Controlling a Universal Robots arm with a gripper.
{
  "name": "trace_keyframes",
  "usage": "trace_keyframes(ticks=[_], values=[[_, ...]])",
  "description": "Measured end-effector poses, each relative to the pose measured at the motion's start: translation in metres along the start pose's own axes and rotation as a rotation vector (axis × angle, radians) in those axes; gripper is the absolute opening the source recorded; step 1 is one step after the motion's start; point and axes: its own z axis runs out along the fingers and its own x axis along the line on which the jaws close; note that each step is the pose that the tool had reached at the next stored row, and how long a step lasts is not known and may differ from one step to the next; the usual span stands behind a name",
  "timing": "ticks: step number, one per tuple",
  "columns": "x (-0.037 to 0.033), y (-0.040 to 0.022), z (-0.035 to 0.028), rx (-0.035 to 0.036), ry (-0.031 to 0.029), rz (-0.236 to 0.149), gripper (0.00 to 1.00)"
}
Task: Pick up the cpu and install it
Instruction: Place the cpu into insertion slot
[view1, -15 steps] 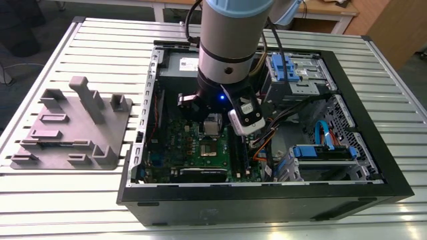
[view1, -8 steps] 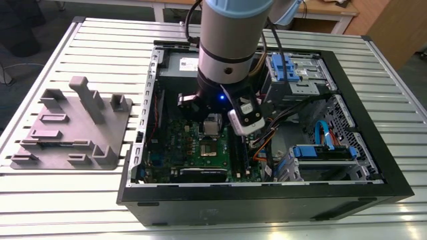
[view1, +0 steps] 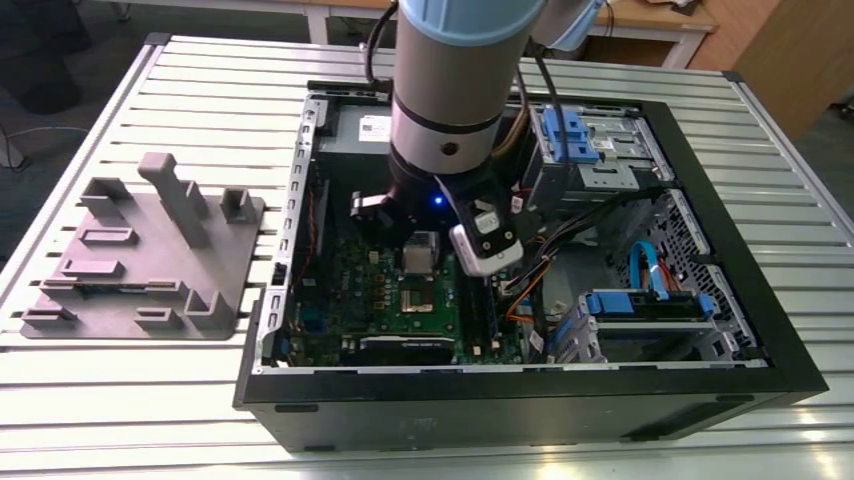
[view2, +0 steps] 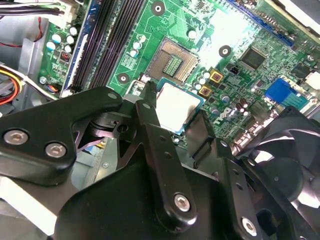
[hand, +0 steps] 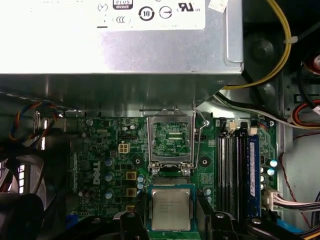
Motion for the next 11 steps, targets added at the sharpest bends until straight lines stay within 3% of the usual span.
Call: trace_keyframes(ticks=[8,11], values=[[0.0007,-0.0021,0.0139,0.0,0.0,0.0,0.47],[0.0006,-0.0023,0.0164,0.0,0.0,0.0,0.47]])
